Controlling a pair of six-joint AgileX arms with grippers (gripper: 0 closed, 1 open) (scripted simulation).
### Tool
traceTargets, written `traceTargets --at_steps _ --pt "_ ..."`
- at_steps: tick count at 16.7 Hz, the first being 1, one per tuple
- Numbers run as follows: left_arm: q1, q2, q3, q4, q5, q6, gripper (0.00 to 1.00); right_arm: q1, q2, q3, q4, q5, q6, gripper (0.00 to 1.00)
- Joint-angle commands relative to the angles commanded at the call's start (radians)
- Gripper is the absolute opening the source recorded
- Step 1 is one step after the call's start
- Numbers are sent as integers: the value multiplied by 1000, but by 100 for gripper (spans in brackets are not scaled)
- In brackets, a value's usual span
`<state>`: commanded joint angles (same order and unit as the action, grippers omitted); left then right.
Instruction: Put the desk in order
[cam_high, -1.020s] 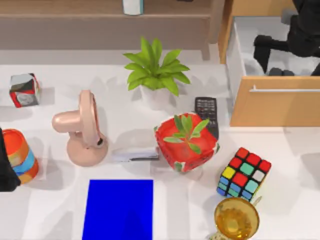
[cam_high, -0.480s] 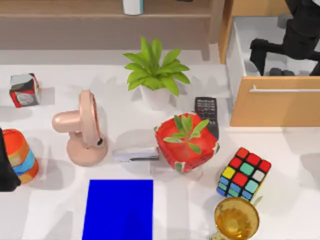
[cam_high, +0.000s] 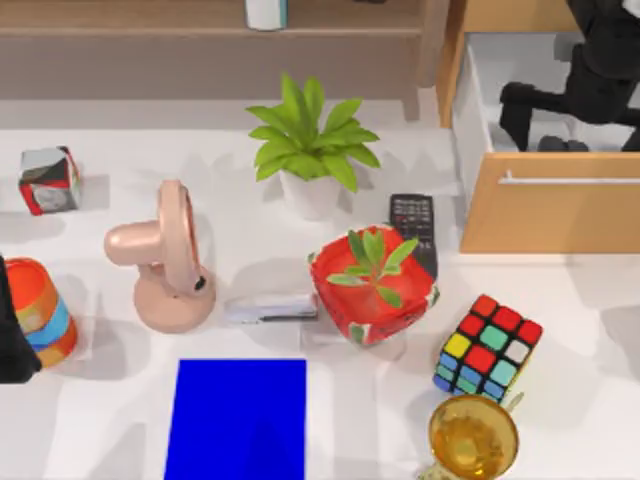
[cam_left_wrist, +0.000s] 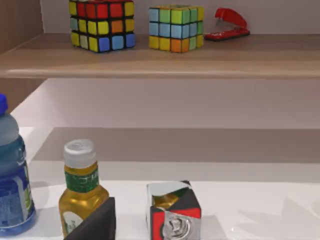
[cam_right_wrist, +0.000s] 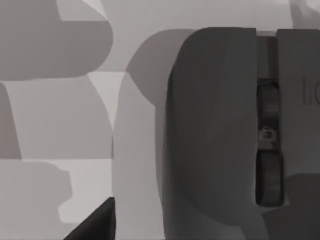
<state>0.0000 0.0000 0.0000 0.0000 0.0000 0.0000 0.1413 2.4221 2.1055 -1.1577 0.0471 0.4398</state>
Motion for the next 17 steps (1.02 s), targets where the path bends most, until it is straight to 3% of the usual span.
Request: traceTargets --at_steps 17 --pt "0 0 0 0 0 0 100 2 42 -24 66 0 2 100"
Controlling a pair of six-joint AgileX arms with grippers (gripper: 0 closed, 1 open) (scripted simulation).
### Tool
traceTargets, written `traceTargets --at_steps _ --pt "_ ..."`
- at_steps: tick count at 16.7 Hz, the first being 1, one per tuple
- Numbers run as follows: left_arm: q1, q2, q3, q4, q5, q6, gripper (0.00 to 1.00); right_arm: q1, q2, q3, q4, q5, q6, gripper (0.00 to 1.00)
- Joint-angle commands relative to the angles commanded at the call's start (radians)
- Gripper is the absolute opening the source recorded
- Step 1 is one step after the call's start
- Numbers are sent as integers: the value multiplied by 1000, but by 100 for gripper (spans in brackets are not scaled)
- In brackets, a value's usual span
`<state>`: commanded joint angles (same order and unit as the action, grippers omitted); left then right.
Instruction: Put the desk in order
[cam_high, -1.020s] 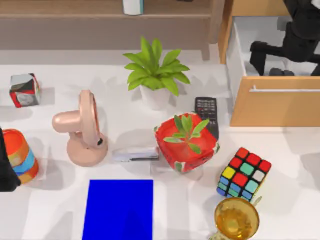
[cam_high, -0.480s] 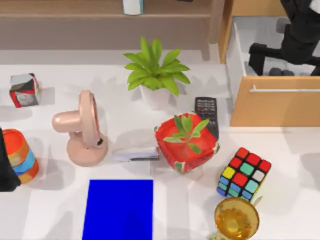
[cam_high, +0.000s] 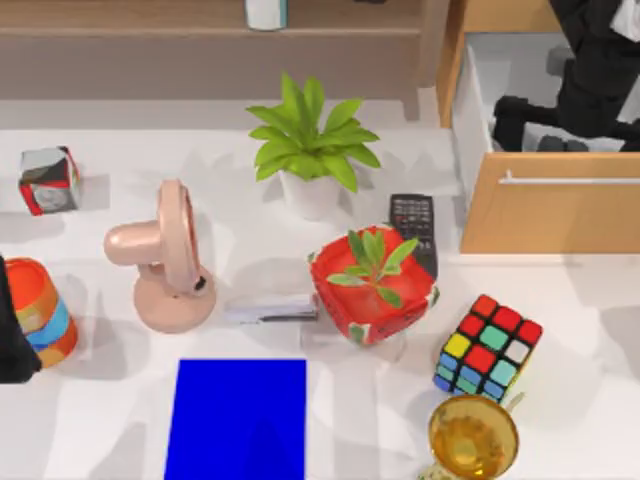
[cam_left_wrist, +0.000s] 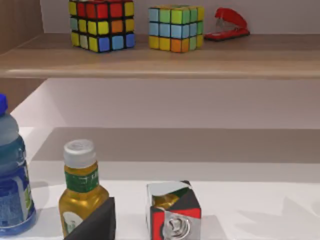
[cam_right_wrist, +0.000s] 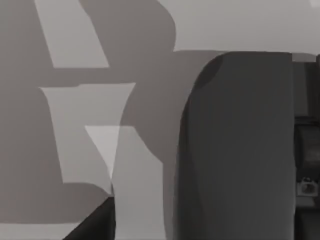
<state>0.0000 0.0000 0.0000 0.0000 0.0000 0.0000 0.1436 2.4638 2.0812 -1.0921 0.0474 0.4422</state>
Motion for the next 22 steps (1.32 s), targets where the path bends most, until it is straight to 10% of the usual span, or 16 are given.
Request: traceTargets --at_steps 13,22 --pt "0 0 0 0 0 0 100 0 0 0 0 0 0 2" --pt "0 0 0 0 0 0 100 -2 -4 0 0 0 1 0"
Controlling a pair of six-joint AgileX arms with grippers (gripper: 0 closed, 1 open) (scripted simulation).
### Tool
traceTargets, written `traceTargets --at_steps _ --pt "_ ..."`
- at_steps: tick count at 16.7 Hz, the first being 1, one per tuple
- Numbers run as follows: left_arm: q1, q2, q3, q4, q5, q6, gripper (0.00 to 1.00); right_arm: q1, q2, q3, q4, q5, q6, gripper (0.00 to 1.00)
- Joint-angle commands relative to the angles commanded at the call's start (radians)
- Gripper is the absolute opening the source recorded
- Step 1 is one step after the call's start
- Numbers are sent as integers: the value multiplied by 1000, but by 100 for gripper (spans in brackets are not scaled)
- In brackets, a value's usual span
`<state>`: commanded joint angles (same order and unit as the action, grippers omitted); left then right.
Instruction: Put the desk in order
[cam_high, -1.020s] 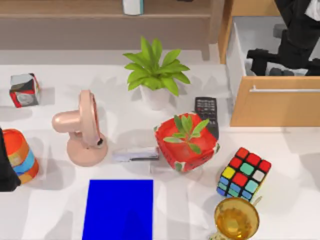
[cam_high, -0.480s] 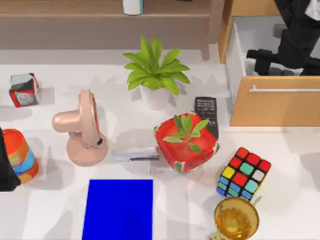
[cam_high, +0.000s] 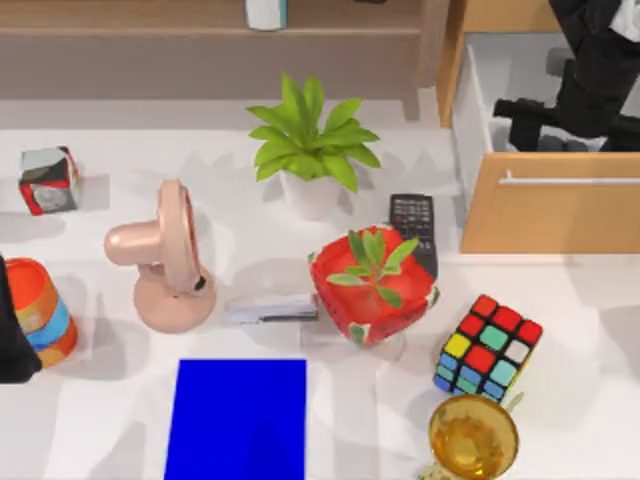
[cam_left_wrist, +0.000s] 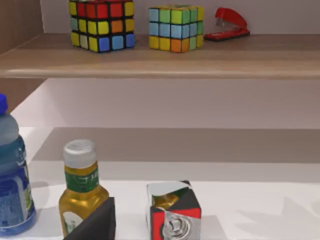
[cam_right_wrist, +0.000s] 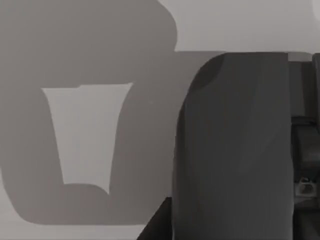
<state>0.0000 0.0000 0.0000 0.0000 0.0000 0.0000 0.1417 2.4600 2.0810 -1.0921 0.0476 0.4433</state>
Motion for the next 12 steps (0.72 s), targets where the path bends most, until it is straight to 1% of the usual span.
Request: traceTargets --at_steps 3,8,12 --pt "0 0 0 0 0 0 100 6 -25 2 -19 19 7 0" --pt "0 0 0 0 0 0 100 45 -155 -15 -73 129 83 0" --pt "0 0 0 0 0 0 100 156 -273 6 -77 224 204 0"
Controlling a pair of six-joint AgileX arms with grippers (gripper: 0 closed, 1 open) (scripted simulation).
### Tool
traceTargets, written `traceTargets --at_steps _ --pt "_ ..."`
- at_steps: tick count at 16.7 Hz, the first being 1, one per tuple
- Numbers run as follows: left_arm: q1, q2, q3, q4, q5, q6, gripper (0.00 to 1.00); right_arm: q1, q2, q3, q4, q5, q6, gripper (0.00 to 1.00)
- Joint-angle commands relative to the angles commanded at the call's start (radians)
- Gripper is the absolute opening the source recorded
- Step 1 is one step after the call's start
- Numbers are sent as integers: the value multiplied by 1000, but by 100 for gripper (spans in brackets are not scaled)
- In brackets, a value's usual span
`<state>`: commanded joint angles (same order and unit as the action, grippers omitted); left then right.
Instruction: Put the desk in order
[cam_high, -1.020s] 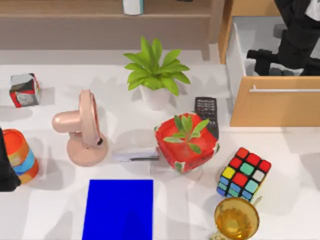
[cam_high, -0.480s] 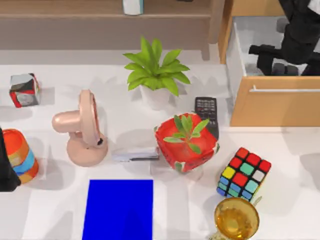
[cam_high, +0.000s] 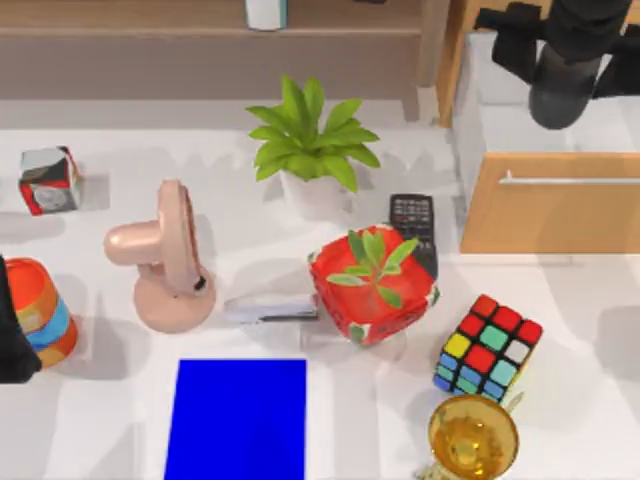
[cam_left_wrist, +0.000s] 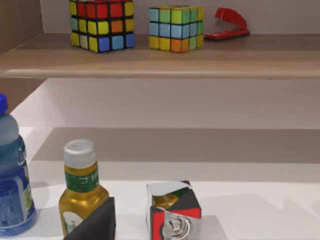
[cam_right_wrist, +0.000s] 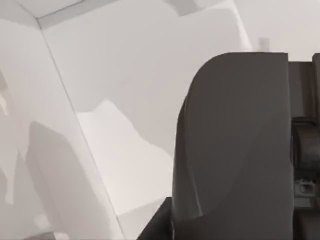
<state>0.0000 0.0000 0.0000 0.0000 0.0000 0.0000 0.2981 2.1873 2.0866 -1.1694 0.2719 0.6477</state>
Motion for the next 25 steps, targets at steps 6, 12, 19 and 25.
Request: traceTargets --at_steps 6,12,19,25 --pt "0 0 0 0 0 0 100 335 -97 -29 -24 49 215 0" --pt "0 0 0 0 0 0 100 670 -54 -110 -13 -34 378 0" --pt "0 0 0 0 0 0 100 795 112 -185 63 -160 449 0" --pt "0 0 0 0 0 0 100 787 141 -191 77 -175 452 0"
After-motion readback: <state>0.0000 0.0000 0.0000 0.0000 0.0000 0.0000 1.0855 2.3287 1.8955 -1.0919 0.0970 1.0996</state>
